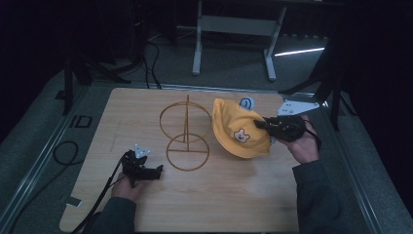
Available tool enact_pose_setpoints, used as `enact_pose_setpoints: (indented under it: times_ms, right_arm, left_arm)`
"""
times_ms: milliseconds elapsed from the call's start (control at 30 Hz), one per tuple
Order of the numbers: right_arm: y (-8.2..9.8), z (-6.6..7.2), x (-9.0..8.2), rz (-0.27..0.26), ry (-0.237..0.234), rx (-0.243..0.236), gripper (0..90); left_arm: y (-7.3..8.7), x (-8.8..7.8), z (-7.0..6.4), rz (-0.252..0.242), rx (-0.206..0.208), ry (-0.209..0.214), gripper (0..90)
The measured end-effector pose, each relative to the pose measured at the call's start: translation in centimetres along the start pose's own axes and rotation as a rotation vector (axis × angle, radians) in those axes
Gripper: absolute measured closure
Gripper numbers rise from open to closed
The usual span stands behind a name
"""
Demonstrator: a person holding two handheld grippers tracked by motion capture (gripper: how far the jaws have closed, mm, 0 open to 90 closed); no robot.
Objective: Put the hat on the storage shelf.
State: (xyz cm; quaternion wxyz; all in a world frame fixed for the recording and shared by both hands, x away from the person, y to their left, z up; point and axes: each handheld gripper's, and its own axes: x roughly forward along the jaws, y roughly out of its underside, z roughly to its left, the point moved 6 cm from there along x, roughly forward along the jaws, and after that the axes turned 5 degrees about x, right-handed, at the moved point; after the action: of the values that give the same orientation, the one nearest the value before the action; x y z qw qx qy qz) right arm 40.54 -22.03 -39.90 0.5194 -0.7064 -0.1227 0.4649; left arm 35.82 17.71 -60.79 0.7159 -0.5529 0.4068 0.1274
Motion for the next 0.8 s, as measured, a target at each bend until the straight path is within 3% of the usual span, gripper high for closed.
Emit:
enact_pose_setpoints:
  times_ms: [800]
  right_arm:
    - [-2.6,0.7,-1.6,-0.093,-0.021,-0.019,81.7]
  left_arm:
    - [0.0,0.0,0.0,0.002,0.001,0.001,1.9]
